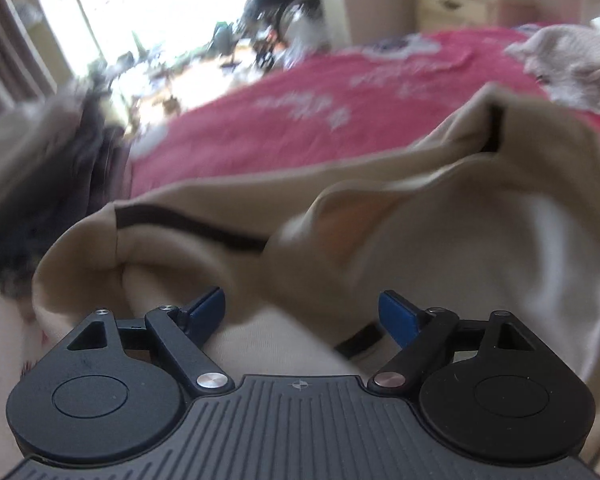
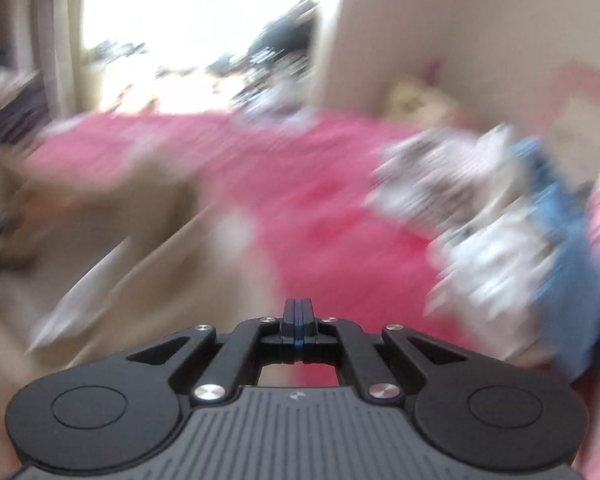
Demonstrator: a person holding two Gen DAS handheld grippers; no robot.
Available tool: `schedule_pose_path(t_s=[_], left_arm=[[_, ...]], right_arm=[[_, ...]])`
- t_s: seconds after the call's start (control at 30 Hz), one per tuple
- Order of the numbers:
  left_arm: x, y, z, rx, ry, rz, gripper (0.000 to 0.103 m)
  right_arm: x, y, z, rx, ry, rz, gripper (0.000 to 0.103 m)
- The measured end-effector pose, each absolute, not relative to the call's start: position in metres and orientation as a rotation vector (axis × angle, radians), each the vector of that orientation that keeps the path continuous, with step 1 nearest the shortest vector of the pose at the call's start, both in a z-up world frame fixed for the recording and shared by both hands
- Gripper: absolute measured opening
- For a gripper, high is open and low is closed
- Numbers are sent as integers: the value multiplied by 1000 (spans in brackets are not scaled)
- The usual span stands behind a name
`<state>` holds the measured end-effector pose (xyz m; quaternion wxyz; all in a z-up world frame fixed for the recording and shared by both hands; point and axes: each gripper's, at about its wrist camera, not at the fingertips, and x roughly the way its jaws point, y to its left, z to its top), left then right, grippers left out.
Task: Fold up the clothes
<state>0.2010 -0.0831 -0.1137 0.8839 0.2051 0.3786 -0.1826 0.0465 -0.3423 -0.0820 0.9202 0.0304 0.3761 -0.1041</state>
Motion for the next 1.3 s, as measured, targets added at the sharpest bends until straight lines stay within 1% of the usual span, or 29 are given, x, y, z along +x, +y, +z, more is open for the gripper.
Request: schedule_pose_path(t_s=[0.1, 0.13, 0.17, 0.2, 0.23, 0.27, 0.3, 0.37, 0.47, 0.57, 0.63, 0.73, 0.8, 0.83, 0.87, 0.9, 0.97, 1.0, 1.07, 1.13, 1.17, 1.23, 1.27, 1.3], left_arm=[[201, -71, -127, 414, 835, -362, 85], [201, -68, -131, 410, 850, -355, 85], [201, -64, -135, 406, 866, -349, 85], [201, -60, -139, 402, 877, -346, 85], [198, -58, -137, 397, 858, -359, 85], [195, -57, -135, 392, 839, -372, 86], [191, -55, -134, 387, 820, -386, 86], [186, -55, -128, 385, 773, -415, 86], [181, -65, -118, 407, 693, -454, 87], [183, -80, -117, 421, 665, -507, 90], [183, -88, -127, 430, 709, -549, 90], [178, -86, -142, 428, 774, -559, 89], [175, -76, -148, 418, 802, -558, 89], [173, -69, -148, 408, 811, -567, 89], [172, -62, -148, 404, 811, -579, 89], [171, -56, -147, 403, 811, -587, 89], [171, -46, -143, 394, 808, -597, 89], [170, -43, -140, 384, 802, -601, 88], [167, -39, -134, 359, 786, -607, 88], [166, -37, -126, 331, 766, -621, 88], [165, -37, -122, 317, 757, -629, 88], [167, -40, -117, 302, 748, -643, 88], [169, -44, -114, 300, 747, -648, 88], [174, -47, -114, 304, 749, -648, 88]], right_arm=[[58, -335, -77, 129, 750, -127, 1], [62, -332, -76, 152, 743, -99, 5], [65, -329, -74, 174, 735, -70, 7], [69, -327, -73, 196, 726, -41, 14], [73, -324, -71, 218, 718, -12, 31], [77, -321, -69, 240, 710, 17, 38], [80, -319, -68, 262, 701, 45, 40], [91, -293, -93, 308, 785, 133, 39], [103, -273, -122, 309, 852, 115, 39], [107, -266, -127, 259, 832, 3, 39], [110, -267, -133, 222, 842, -28, 39], [118, -281, -145, 198, 905, -80, 38], [123, -303, -142, 174, 883, -173, 37], [127, -316, -138, 159, 863, -232, 23], [133, -328, -135, 123, 850, -290, 14], [141, -343, -132, 116, 835, -330, 10], [153, -376, -129, 142, 814, -401, 10], [157, -385, -128, 174, 813, -409, 10], [157, -391, -121, 234, 795, -375, 15], [150, -382, -111, 278, 762, -267, 25], [146, -374, -109, 281, 762, -201, 28], [139, -358, -107, 283, 764, -71, 38], [137, -347, -107, 246, 763, -40, 39], [135, -337, -107, 203, 760, -15, 43]])
